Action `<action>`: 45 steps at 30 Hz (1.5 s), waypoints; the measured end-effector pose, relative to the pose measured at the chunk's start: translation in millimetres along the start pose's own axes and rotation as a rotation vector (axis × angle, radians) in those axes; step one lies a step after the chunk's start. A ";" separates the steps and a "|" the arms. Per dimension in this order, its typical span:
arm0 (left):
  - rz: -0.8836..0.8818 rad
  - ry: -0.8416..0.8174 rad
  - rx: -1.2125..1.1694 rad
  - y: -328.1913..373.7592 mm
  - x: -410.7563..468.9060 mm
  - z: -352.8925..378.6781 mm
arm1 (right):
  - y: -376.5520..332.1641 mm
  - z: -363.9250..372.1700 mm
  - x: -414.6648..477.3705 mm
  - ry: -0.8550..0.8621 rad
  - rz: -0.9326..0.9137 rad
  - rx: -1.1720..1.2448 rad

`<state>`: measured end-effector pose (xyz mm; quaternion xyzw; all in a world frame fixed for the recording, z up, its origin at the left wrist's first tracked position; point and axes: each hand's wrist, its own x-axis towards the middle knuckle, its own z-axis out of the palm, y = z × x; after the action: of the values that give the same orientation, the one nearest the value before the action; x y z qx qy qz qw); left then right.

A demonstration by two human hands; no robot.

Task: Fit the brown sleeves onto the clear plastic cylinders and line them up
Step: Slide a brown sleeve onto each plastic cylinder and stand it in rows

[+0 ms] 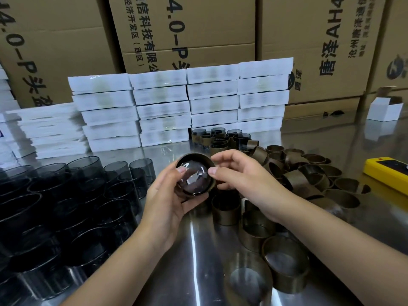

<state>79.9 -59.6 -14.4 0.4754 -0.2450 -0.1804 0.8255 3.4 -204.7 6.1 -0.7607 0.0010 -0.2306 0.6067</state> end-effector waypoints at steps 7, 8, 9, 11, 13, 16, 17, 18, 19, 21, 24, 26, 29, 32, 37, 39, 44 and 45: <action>-0.092 -0.120 -0.176 8.4 -6.4 7.1 | 7.5 3.8 5.9 -0.057 0.189 -0.036; -0.096 -0.136 -0.177 8.7 -7.0 7.2 | 7.5 4.8 6.4 -0.064 0.189 -0.016; -0.097 -0.151 -0.161 9.0 -7.3 7.2 | 7.2 5.8 6.8 -0.060 0.187 0.001; -0.107 -0.180 -0.080 8.8 -7.0 6.6 | 6.1 6.7 7.6 -0.014 0.191 0.015; -0.132 -0.222 0.005 7.3 -7.1 6.2 | 5.5 5.0 8.7 0.049 0.207 0.008; -0.187 -0.289 0.015 4.8 -8.6 8.9 | 2.2 -0.4 7.7 0.088 0.231 -0.043; -0.201 -0.294 -0.002 4.1 -8.4 9.4 | 1.0 -1.9 6.6 0.088 0.228 -0.066; -0.211 -0.294 -0.022 3.2 -7.5 9.2 | 0.3 -2.7 6.1 0.087 0.219 -0.080; -0.216 -0.295 -0.039 2.1 -6.2 8.3 | -0.1 -2.7 5.8 0.089 0.209 -0.083; -0.215 -0.310 -0.058 1.0 -4.0 6.7 | 0.3 -2.2 6.4 0.089 0.203 -0.065; -0.212 -0.302 -0.068 0.0 -1.6 4.9 | 2.4 -1.1 7.6 0.073 0.206 -0.021; -0.213 -0.291 -0.070 -0.3 -0.7 4.5 | 3.1 -0.6 8.1 0.066 0.215 0.004; -0.221 -0.273 -0.068 -0.8 0.1 3.2 | 3.0 -0.1 7.5 0.052 0.232 0.051; -0.234 -0.267 -0.066 -1.0 0.8 2.0 | 1.0 0.7 5.4 0.015 0.231 0.102; -0.248 -0.269 -0.093 -1.9 1.7 0.4 | -0.3 0.4 3.4 -0.004 0.219 0.189; -0.248 -0.276 -0.093 -1.7 1.9 -0.1 | -0.4 0.3 3.2 -0.009 0.221 0.224; -0.249 -0.277 -0.091 -0.9 2.1 -1.4 | 0.1 -0.3 3.9 -0.032 0.233 0.289; -0.244 -0.283 -0.086 -0.5 1.9 -1.5 | 0.0 -0.3 4.0 -0.036 0.235 0.298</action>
<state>82.3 -59.8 -15.1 0.4358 -0.2913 -0.3547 0.7742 6.9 -206.1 7.6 -0.6611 0.0451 -0.1422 0.7353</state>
